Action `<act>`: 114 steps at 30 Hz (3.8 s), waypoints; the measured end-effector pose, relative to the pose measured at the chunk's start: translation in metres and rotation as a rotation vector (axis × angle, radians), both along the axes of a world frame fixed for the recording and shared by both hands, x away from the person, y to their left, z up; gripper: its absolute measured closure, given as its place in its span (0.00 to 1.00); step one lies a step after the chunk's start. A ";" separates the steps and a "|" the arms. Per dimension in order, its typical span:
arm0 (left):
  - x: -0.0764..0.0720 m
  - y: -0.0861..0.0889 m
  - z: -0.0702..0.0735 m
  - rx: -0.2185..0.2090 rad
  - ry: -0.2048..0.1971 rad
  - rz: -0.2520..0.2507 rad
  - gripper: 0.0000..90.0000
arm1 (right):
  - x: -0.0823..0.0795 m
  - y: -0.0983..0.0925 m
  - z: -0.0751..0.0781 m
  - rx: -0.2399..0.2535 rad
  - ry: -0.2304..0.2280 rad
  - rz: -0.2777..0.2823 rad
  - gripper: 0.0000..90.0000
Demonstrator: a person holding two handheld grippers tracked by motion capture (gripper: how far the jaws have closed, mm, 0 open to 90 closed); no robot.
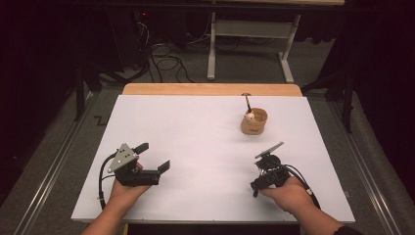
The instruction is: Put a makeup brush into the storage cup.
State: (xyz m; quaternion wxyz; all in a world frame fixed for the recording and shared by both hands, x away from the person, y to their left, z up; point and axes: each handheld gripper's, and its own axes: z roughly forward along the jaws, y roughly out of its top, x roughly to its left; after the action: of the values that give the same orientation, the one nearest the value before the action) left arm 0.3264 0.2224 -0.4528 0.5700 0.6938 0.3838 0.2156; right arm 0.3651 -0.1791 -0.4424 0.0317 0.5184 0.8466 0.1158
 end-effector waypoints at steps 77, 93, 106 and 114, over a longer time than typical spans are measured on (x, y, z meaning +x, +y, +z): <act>0.001 0.002 0.000 -0.007 -0.002 0.012 0.00 | 0.002 -0.006 0.004 -0.071 -0.016 0.055 0.90; 0.001 0.002 0.000 -0.009 -0.003 0.012 0.00 | 0.003 -0.009 0.007 -0.074 -0.043 0.049 0.90; 0.001 0.002 0.000 -0.007 -0.003 0.011 0.00 | 0.011 -0.029 0.013 -0.068 -0.093 -0.029 0.90; 0.001 0.002 0.000 -0.007 -0.003 0.011 0.00 | 0.012 -0.033 0.011 -0.042 -0.132 -0.050 0.90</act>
State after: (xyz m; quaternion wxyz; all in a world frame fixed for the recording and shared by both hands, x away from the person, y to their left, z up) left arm 0.3270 0.2242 -0.4528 0.5717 0.6895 0.3873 0.2185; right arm 0.3774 -0.2126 -0.4314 0.1015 0.5298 0.8318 0.1311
